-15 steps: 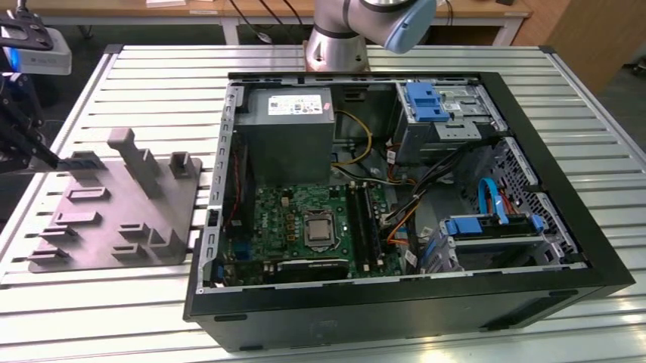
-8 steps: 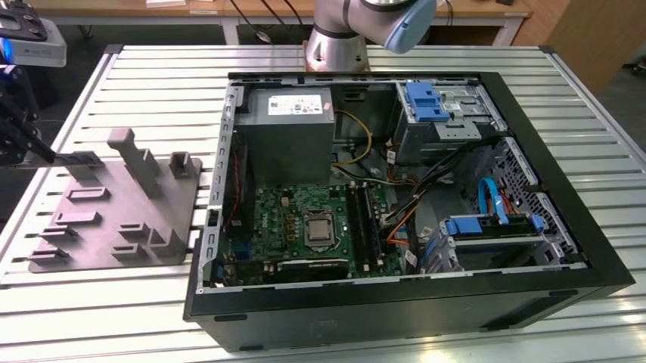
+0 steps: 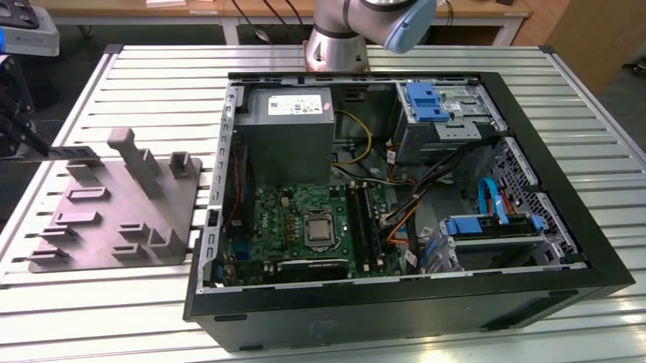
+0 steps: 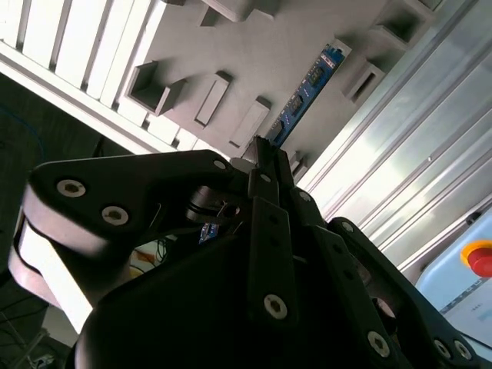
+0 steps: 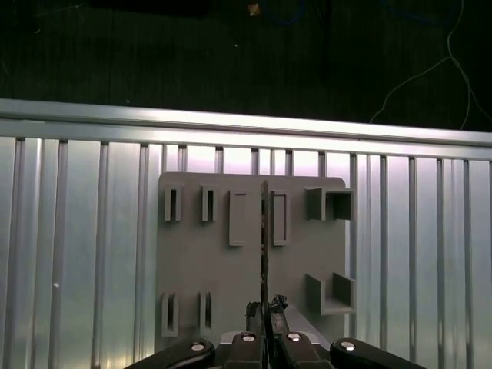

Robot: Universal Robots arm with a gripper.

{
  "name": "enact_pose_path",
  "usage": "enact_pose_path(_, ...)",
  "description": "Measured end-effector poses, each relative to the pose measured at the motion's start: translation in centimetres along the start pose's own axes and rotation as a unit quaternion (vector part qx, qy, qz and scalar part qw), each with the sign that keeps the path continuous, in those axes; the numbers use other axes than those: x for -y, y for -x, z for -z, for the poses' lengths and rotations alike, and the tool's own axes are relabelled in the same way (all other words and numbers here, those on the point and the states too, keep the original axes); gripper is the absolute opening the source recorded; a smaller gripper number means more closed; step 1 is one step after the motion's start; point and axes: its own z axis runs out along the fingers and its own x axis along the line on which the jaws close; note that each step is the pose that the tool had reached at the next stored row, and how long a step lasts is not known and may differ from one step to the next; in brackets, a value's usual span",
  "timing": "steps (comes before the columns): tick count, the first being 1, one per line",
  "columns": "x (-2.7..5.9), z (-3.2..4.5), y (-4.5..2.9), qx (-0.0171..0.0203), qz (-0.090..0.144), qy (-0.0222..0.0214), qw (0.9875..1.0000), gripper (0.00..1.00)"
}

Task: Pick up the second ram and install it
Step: 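Pick up the second ram and move it above second insertion slot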

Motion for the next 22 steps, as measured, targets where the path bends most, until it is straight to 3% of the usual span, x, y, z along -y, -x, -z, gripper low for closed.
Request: enact_pose_path(22,-0.11,2.73,0.50,0.0053,0.000,0.0000,1.0000,0.14)
